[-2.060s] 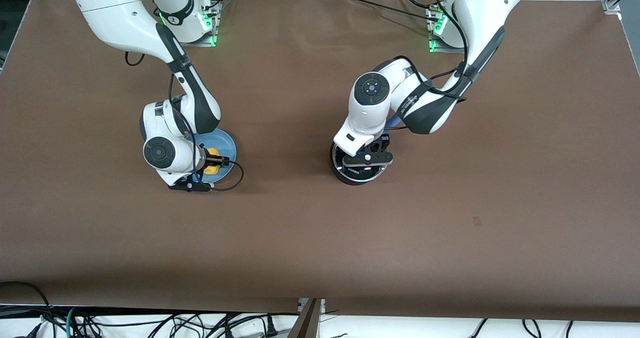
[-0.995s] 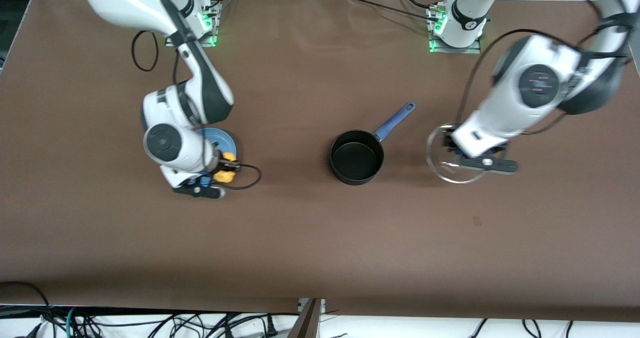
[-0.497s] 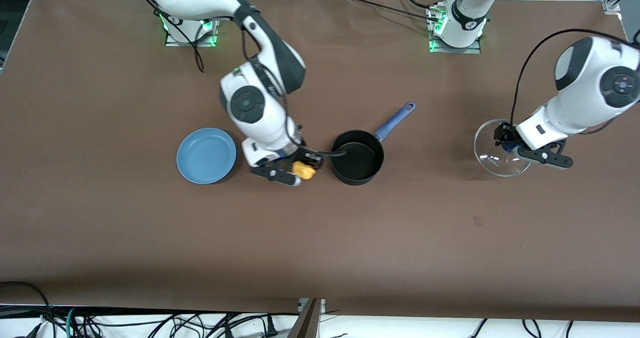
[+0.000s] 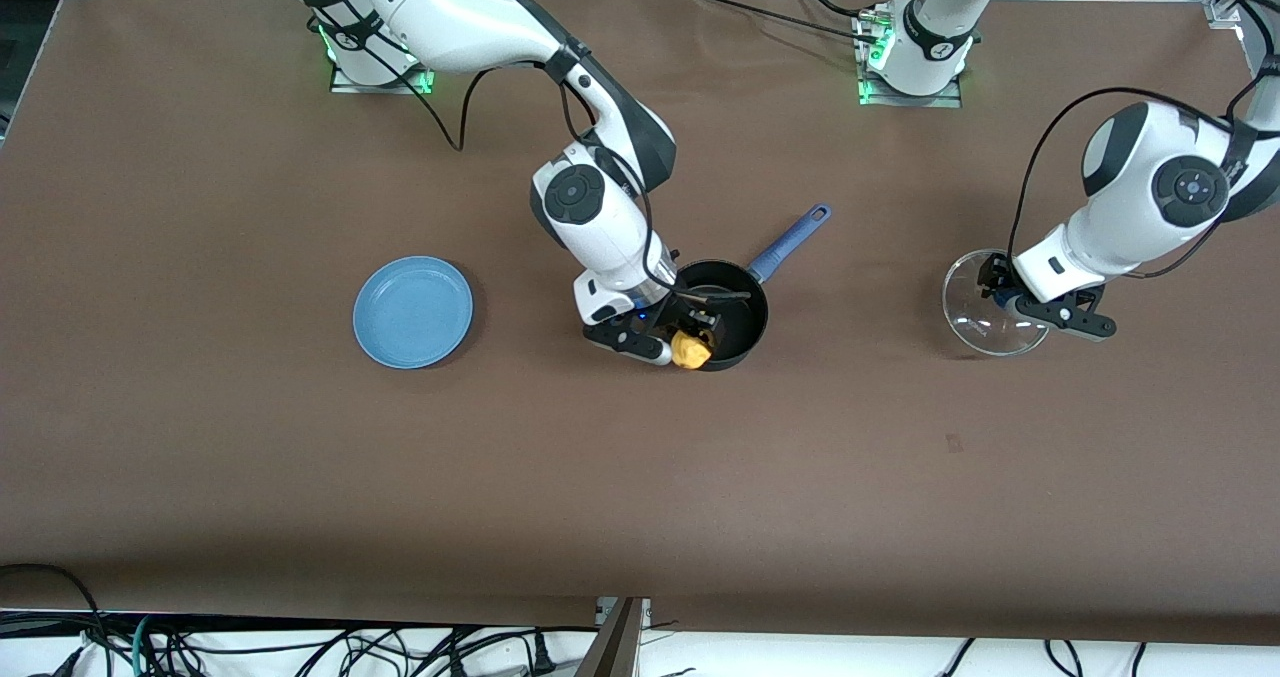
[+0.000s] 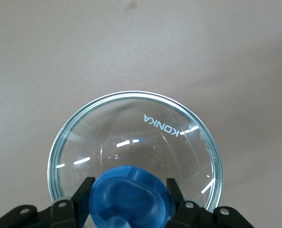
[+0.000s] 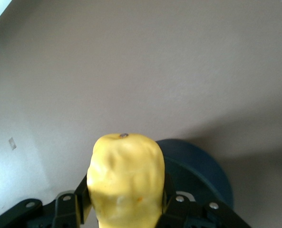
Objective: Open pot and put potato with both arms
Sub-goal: 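Carry the potato over the pot with the right gripper and release it, then lower the lid onto the table with the left gripper while the right gripper withdraws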
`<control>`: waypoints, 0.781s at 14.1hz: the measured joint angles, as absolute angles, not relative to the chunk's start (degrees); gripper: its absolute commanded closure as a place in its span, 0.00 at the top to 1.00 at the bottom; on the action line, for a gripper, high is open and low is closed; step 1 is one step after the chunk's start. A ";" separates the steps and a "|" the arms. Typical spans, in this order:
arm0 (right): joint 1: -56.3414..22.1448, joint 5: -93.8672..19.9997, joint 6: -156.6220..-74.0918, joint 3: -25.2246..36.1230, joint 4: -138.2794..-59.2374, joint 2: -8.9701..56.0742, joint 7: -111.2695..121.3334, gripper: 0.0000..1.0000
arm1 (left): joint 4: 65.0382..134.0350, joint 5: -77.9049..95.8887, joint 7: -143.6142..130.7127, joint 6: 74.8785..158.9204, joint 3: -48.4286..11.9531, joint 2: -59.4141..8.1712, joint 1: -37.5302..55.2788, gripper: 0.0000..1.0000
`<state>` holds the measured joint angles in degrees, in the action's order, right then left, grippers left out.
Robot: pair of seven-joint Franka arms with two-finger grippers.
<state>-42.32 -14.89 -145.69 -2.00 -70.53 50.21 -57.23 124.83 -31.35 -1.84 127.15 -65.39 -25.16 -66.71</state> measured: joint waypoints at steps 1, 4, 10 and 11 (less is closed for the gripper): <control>-42.31 -14.95 -145.69 -2.33 -70.23 50.50 -57.28 1.00 | 124.65 -31.69 -1.84 127.39 -63.74 -26.30 -65.55 0.00; -42.30 -15.03 -145.17 -2.87 -69.86 50.61 -57.31 1.00 | 124.22 -31.75 -1.84 127.55 -62.66 -28.88 -64.85 0.00; -38.16 -13.27 -123.31 -1.26 -65.29 48.01 -47.57 1.00 | 121.86 -34.20 -2.42 128.08 -54.17 -31.50 -56.42 0.25; -36.41 -12.13 -120.04 -1.14 -65.12 46.96 -43.98 1.00 | 120.94 -34.32 -2.76 128.22 -51.71 -31.94 -53.62 0.53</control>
